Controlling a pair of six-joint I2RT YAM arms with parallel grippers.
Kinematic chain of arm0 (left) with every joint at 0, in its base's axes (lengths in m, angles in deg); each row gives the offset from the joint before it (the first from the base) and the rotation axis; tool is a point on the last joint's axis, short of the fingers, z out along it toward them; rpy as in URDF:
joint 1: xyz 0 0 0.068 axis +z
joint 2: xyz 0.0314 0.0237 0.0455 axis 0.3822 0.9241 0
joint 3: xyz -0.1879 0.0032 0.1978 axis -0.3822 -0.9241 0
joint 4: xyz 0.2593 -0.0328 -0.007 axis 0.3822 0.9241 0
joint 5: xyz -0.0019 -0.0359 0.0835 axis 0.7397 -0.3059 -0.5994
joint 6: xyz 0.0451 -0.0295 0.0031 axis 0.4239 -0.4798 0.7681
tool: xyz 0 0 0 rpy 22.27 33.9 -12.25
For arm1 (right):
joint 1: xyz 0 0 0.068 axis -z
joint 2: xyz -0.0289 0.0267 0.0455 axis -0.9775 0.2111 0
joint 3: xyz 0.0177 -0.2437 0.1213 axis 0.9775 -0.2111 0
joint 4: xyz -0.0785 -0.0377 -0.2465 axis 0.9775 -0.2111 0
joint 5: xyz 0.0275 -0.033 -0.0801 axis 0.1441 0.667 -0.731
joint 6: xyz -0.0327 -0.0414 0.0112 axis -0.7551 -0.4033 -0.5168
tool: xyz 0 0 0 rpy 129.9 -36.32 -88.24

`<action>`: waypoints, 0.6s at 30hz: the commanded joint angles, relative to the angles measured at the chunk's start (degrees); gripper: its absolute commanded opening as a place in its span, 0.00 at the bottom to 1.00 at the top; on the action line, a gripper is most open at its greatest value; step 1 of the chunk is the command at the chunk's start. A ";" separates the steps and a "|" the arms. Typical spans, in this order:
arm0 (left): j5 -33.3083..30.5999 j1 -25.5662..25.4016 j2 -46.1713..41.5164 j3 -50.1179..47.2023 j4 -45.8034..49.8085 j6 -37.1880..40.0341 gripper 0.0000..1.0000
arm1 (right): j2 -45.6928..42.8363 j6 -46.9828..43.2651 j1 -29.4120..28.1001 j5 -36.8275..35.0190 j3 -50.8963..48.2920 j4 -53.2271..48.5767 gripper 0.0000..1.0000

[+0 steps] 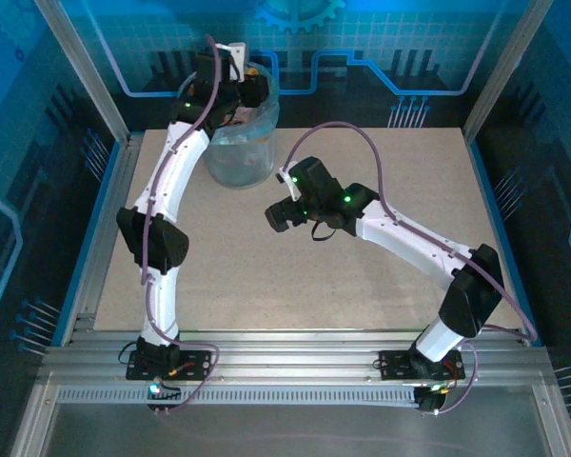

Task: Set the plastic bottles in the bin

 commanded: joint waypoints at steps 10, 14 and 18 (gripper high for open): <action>3.83 -1.45 -30.97 -23.81 -13.05 -4.75 0.54 | -2.62 3.16 -0.17 -1.53 0.52 2.59 1.00; -6.11 -1.28 -44.20 -42.90 -18.36 -2.90 0.54 | -3.01 4.80 2.13 -2.48 -0.13 3.90 1.00; -20.08 0.90 -54.81 -63.30 -22.44 -4.99 0.55 | -3.98 5.84 6.74 -6.36 -2.62 5.95 1.00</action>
